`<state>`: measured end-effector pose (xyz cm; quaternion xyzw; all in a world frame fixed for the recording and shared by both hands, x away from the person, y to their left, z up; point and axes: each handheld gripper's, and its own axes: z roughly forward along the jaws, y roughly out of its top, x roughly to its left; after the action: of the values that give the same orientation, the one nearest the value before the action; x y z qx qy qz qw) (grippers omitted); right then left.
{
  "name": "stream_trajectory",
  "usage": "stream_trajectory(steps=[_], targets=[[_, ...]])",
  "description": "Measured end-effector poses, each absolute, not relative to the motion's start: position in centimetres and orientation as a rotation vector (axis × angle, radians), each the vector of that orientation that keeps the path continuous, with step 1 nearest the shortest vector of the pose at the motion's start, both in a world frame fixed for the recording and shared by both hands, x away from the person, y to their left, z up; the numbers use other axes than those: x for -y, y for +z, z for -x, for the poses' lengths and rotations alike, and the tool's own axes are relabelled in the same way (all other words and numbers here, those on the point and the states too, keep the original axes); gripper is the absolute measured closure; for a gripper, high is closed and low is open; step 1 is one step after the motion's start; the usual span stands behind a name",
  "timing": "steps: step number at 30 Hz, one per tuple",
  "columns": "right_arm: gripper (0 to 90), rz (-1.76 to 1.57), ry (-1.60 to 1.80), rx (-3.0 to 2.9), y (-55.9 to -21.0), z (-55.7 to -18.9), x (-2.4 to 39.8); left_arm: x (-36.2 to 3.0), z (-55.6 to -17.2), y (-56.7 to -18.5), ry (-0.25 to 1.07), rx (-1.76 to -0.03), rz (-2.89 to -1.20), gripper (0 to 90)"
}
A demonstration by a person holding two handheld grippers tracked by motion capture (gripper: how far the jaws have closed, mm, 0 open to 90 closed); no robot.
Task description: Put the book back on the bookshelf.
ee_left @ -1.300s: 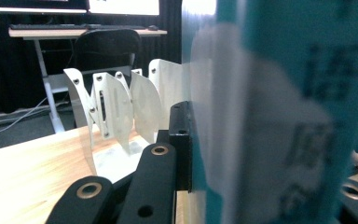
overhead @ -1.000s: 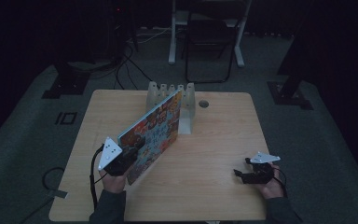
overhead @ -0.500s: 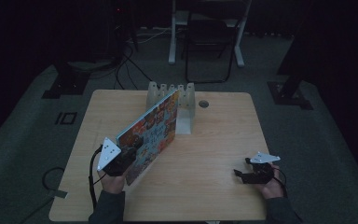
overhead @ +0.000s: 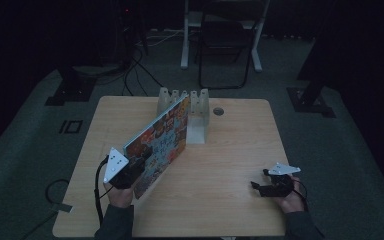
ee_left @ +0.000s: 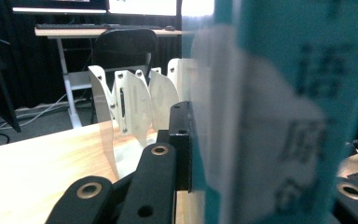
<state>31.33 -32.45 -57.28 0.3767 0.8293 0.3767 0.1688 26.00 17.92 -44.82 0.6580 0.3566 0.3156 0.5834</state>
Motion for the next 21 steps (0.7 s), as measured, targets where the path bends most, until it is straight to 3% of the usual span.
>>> stream_trajectory(steps=[21], targets=[[21.9, -1.070, 1.071, -2.358, -57.29, -31.34, 32.46, -18.29, -26.14, -44.24, 0.753, -0.867, -1.518, 81.1]])
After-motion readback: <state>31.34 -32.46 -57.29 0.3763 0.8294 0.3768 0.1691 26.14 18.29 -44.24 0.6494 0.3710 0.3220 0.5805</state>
